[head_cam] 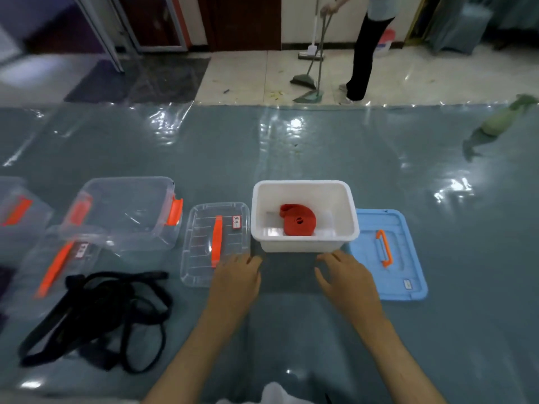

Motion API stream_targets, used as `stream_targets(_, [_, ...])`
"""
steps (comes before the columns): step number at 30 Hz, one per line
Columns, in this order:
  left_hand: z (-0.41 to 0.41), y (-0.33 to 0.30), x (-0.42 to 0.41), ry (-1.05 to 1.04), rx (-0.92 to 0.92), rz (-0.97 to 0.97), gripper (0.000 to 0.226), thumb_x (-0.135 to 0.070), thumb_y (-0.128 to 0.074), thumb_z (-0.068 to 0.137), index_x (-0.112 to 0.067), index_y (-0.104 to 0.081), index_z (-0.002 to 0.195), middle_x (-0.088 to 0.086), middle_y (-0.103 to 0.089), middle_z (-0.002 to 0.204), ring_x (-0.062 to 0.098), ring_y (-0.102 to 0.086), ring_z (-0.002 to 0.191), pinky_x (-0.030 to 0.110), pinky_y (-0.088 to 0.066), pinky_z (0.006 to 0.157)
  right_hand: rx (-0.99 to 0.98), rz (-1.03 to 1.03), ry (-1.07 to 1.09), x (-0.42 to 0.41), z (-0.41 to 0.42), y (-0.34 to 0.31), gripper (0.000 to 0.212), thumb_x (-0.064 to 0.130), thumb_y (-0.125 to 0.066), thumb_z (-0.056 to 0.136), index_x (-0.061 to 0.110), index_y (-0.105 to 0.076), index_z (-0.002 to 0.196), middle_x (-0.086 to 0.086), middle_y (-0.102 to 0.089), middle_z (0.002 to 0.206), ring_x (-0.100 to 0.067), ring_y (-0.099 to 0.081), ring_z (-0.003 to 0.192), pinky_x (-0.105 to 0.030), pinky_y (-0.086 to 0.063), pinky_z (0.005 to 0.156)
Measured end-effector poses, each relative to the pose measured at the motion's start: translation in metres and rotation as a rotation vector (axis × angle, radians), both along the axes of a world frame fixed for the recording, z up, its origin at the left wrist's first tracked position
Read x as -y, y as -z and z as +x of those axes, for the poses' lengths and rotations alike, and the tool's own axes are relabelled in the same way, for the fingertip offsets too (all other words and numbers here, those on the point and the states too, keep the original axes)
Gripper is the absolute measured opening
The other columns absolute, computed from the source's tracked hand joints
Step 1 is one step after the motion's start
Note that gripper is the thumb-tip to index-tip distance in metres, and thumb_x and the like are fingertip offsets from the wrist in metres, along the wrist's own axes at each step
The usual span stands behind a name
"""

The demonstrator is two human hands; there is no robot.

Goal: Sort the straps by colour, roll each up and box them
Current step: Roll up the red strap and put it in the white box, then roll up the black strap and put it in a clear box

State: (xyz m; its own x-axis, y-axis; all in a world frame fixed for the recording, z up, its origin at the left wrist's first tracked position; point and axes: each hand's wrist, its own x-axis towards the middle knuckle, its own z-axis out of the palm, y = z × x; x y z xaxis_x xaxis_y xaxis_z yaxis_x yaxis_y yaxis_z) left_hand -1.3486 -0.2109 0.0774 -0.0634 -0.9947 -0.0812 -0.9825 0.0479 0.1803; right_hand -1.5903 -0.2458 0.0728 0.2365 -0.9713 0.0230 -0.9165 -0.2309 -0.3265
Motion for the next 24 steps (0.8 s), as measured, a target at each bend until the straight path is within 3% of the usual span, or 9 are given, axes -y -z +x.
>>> stream_targets(4, [0.01,0.001,-0.06,-0.076,0.008,0.01,0.017,-0.011,-0.065,0.096,-0.008,-0.075,0.11,0.012,-0.073,0.106,0.037,-0.069,0.1,0.046,-0.054,0.084,0.044,0.015,-0.019,-0.033,0.011,0.001,0.021,0.023,-0.08,0.086,0.014,-0.077,0.105,-0.005,-0.075,0.098,-0.033,-0.072,0.091,-0.043,-0.057,0.068])
stream_targets(9, [0.032,0.009,-0.114,-0.232,0.078,0.137,0.016,-0.022,-0.06,0.103,-0.015,-0.073,0.11,0.005,-0.071,0.11,0.03,-0.067,0.105,0.042,-0.049,0.085,0.055,0.04,-0.081,-0.069,0.044,0.009,0.022,0.023,-0.079,0.088,0.013,-0.077,0.107,-0.009,-0.073,0.093,-0.036,-0.071,0.084,-0.044,-0.055,0.066])
stream_targets(11, [0.044,0.006,-0.131,-0.237,0.085,0.118,0.007,-0.012,-0.081,0.087,-0.01,-0.077,0.093,0.009,-0.073,0.091,0.034,-0.07,0.084,0.044,-0.054,0.071,0.056,0.059,-0.104,-0.082,0.061,0.01,0.021,0.025,-0.074,0.091,0.014,-0.076,0.109,-0.009,-0.073,0.097,-0.035,-0.07,0.087,-0.044,-0.054,0.07])
stream_targets(13, [0.059,0.007,-0.144,-0.237,0.079,0.06,0.016,-0.006,-0.09,0.075,-0.007,-0.076,0.082,0.012,-0.071,0.08,0.036,-0.069,0.071,0.044,-0.055,0.059,0.061,0.078,-0.119,-0.092,0.077,0.01,0.02,0.025,-0.071,0.093,0.013,-0.075,0.109,-0.009,-0.073,0.1,-0.036,-0.07,0.09,-0.043,-0.054,0.075])
stream_targets(19, [0.109,0.013,-0.157,-0.223,0.026,0.107,0.015,-0.009,-0.088,0.077,-0.006,-0.077,0.088,0.013,-0.071,0.086,0.037,-0.069,0.075,0.045,-0.056,0.057,0.002,0.124,-0.106,-0.108,0.131,0.015,0.021,0.031,-0.062,0.098,0.015,-0.073,0.105,-0.005,-0.073,0.107,-0.032,-0.069,0.098,-0.042,-0.053,0.078])
stream_targets(24, [0.194,0.029,-0.15,-0.211,-0.007,0.085,0.017,-0.018,-0.078,0.09,-0.01,-0.078,0.105,0.011,-0.072,0.1,0.036,-0.069,0.088,0.044,-0.056,0.064,-0.03,0.144,-0.075,-0.085,0.214,0.021,0.026,0.034,-0.057,0.1,0.022,-0.069,0.12,-0.001,-0.071,0.121,-0.028,-0.069,0.107,-0.036,-0.052,0.084])
